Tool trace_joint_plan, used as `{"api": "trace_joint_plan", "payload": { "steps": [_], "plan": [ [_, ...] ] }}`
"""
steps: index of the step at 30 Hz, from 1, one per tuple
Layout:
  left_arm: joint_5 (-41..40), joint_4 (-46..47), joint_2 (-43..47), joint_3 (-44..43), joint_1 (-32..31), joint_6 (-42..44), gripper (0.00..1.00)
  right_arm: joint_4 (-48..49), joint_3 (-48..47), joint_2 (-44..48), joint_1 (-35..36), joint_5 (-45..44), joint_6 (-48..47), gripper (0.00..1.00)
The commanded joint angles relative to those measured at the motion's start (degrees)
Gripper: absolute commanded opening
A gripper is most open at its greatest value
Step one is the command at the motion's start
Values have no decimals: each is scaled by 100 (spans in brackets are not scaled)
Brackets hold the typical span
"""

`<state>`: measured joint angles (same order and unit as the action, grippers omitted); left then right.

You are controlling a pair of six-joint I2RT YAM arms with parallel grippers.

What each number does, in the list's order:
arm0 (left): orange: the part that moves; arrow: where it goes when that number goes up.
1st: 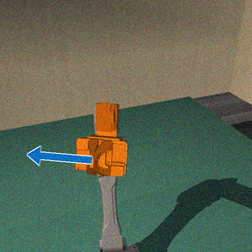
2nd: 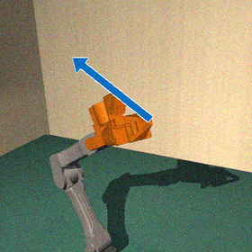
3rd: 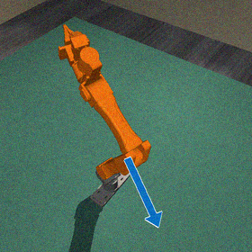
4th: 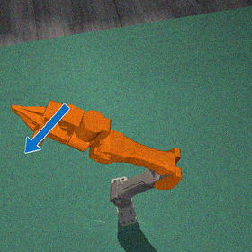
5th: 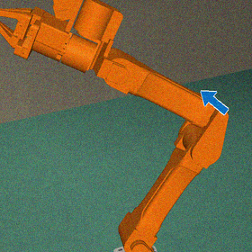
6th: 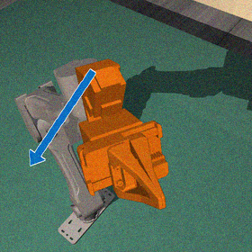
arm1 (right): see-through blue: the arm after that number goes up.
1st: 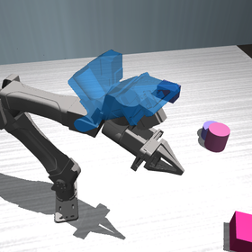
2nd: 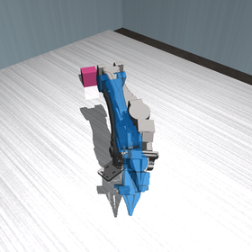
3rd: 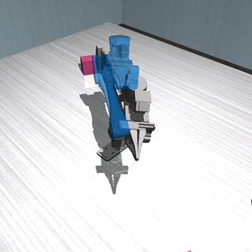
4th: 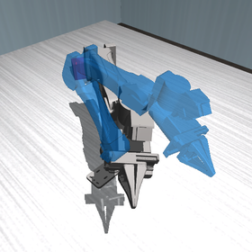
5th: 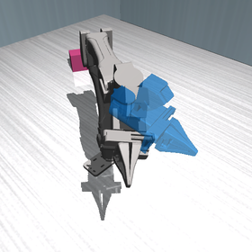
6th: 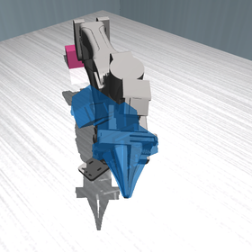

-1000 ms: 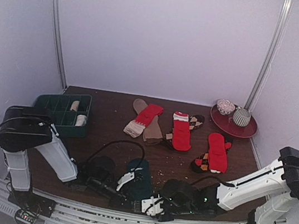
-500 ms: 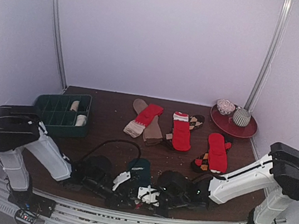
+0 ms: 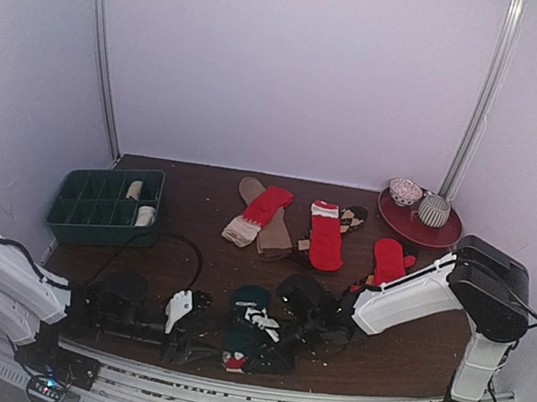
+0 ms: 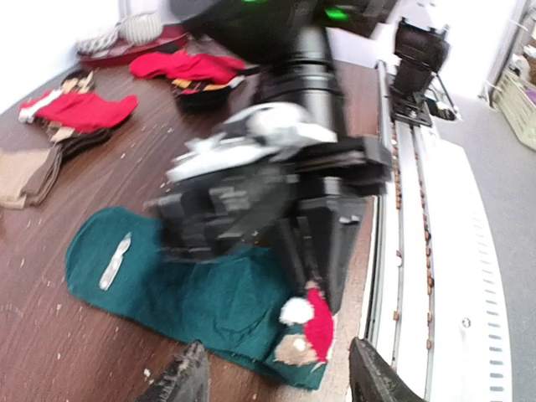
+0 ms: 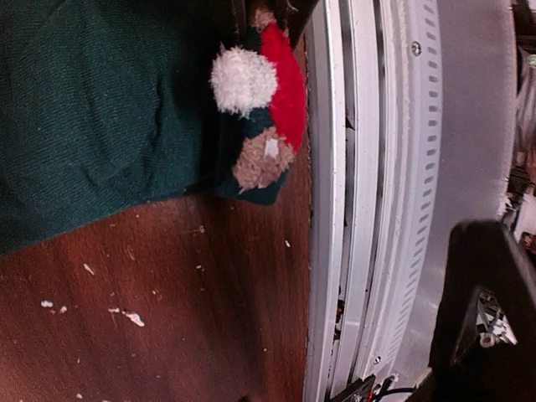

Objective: Roll the socks
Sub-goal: Roll a pair of socks at the center of the board.

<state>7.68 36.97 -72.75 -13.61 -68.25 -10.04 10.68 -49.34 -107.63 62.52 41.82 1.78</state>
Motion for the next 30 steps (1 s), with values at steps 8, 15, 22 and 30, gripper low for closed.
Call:
{"api": "trace_joint_plan", "payload": {
  "steps": [8, 15, 22, 30],
  "plan": [
    [434, 1706, -1855, -464, -451, 737, 56, -1621, -124, -882, -389, 715, 1030, 8],
    [588, 1960, -2393, -590, -453, 695, 54, -1772, -215, -925, -413, 715, 1000, 8],
    [493, 1848, -2677, -611, -453, 601, 38, -1775, -266, -1006, -422, 763, 1021, 8],
    [429, 1969, -3060, -597, -453, 419, 53, -1760, -350, -1092, -440, 775, 1038, 9]
  ]
}}
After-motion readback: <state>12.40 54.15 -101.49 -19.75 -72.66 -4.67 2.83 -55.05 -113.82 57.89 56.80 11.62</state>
